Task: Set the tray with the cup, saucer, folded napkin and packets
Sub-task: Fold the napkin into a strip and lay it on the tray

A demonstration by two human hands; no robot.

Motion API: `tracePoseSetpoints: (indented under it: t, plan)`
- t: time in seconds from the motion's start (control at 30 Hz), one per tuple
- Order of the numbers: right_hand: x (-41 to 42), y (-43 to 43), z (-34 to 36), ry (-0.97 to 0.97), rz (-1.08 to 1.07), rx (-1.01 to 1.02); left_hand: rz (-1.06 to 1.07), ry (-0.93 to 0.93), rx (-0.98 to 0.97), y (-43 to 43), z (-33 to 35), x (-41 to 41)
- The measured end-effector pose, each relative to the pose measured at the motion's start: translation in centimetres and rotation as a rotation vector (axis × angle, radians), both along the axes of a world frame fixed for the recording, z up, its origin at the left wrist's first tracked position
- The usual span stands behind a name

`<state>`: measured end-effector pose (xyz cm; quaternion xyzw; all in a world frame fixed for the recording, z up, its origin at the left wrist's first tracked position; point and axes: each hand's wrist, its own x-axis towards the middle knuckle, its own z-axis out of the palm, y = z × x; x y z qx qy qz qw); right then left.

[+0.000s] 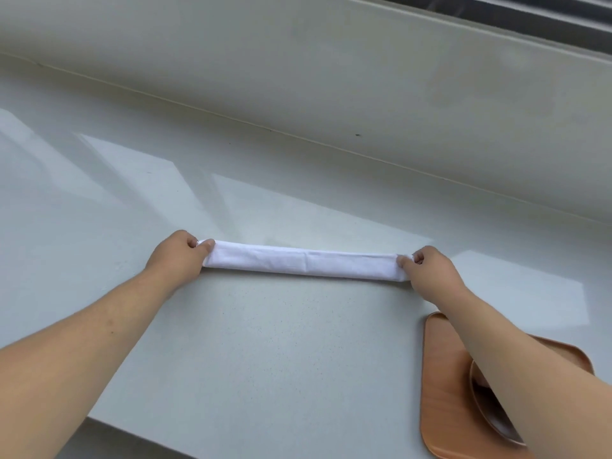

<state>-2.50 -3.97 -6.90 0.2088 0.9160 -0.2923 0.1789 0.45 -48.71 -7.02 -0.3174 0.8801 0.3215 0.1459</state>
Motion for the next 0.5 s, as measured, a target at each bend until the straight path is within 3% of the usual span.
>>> tracePoseSetpoints:
  t: [0.1,0.2,0.37,0.5]
  plan:
    - [1.0,-0.9,0.7,0.014,-0.207,-0.272,0.192,0.071,0.333,-0.2,1.6,0.0]
    - [2.0,-1.9,1.1,0.048,-0.326,-0.458,0.24,0.206,0.394,-0.3,4.4,-0.2]
    - [3.2,-3.4,1.4,0.077,-0.5,-0.758,0.136,0.373,0.064,1.9,9.2,-0.7]
    - [4.2,-3.9,1.4,-0.009,-0.589,-0.839,-0.002,0.462,-0.119,5.3,11.8,-1.2]
